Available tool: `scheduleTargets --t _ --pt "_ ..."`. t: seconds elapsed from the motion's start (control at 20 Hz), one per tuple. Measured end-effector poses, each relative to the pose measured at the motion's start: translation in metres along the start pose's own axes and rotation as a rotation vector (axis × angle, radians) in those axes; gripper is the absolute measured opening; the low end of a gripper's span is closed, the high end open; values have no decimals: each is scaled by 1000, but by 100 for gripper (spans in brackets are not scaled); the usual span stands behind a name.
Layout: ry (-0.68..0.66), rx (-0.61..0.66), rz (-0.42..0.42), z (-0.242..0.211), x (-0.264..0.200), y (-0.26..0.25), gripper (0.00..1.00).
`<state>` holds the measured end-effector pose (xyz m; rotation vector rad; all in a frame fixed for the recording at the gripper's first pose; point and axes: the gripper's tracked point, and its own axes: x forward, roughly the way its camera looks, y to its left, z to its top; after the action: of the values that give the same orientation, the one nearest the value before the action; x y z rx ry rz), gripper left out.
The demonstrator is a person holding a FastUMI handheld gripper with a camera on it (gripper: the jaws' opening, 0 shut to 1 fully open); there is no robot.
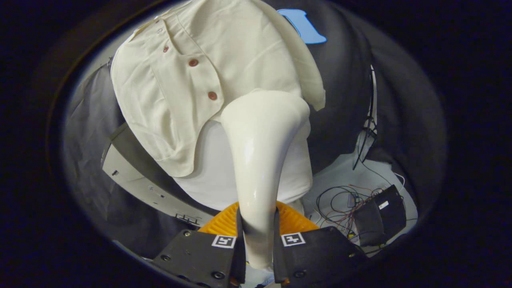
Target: Iron the clothes twice with a garment steamer, once on the left side and once on the right side.
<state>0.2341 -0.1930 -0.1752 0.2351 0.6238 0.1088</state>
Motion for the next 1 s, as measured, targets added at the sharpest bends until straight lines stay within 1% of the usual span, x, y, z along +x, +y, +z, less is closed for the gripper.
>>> scheduleTargets --t 0.25,0.45,0.65,1.0 --pt "-75 36 -36 6 -48 30 27" --pt "-94 52 -54 -3 -74 61 27" --pt "-114 18 -66 -10 -87 103 27" --pt "-145 -85 -36 -6 -97 204 27"
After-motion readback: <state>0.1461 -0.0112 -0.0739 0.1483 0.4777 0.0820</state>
